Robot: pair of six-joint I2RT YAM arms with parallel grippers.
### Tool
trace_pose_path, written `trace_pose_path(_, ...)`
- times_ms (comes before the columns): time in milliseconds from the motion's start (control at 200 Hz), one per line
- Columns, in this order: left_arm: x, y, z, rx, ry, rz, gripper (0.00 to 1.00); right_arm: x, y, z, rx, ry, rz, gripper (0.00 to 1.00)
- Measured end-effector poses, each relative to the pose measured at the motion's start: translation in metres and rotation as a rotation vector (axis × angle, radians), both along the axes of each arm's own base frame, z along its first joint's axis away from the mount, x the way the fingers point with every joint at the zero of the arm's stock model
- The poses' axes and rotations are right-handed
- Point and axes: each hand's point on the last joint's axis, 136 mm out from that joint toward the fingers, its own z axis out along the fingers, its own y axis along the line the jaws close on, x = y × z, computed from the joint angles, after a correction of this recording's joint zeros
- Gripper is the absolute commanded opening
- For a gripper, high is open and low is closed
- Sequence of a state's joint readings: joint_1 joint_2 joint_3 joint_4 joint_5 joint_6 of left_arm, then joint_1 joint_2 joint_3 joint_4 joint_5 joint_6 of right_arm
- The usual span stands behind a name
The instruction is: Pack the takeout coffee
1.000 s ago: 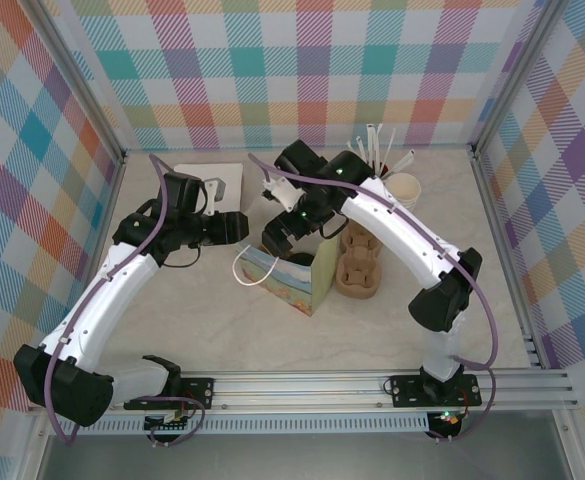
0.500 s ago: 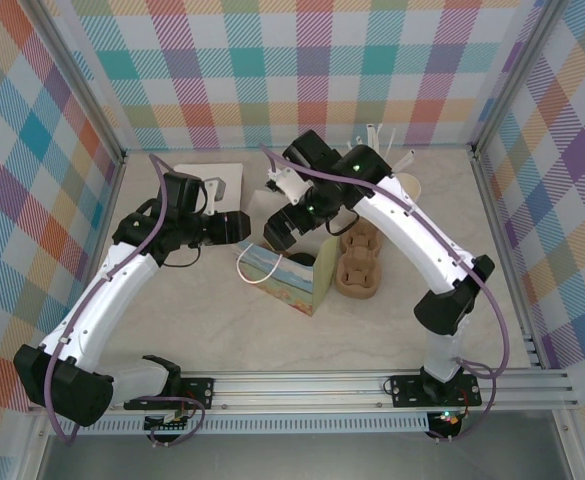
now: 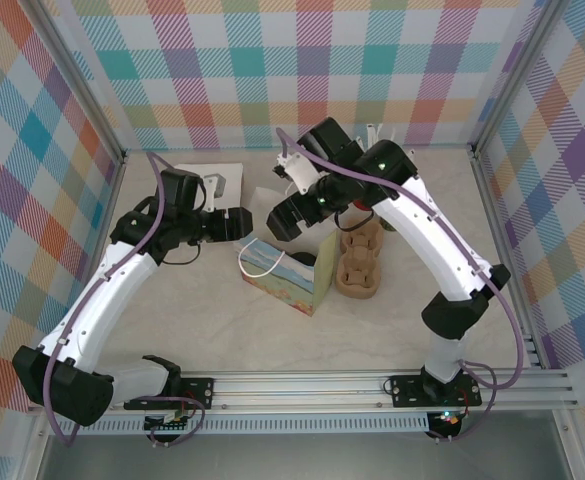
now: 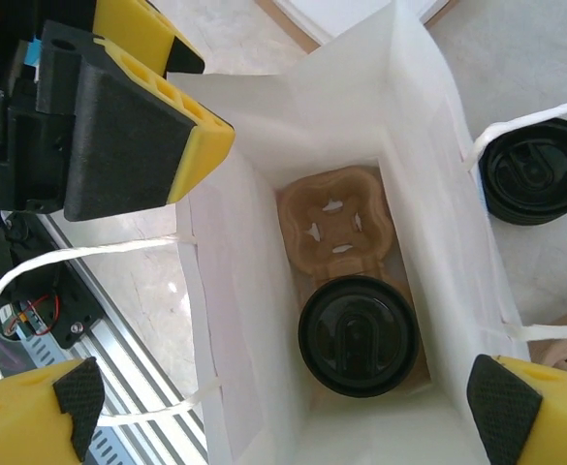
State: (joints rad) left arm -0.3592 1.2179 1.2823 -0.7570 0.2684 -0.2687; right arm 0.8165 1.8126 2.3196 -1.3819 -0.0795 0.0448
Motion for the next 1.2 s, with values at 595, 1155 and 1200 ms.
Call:
trace_pose_path(595,-0.008,0.022,0.064,-0.008,-0.199,0.09,0.89,0.04,-0.091,0.083,0.234,-0.128,-0.307,0.93)
trace_pose_path(1155,-0.044,0.059,0.082,0.014,-0.337,0.195,0.9,0.131,-0.204,-0.01,0.016,-0.065,-0.702,0.69)
trace_pose_path(1200,-0.045,0.06,0.08,0.018,-0.332,0.197,0.9,0.142,-0.207,-0.019,-0.002,-0.062,-0.719,0.67)
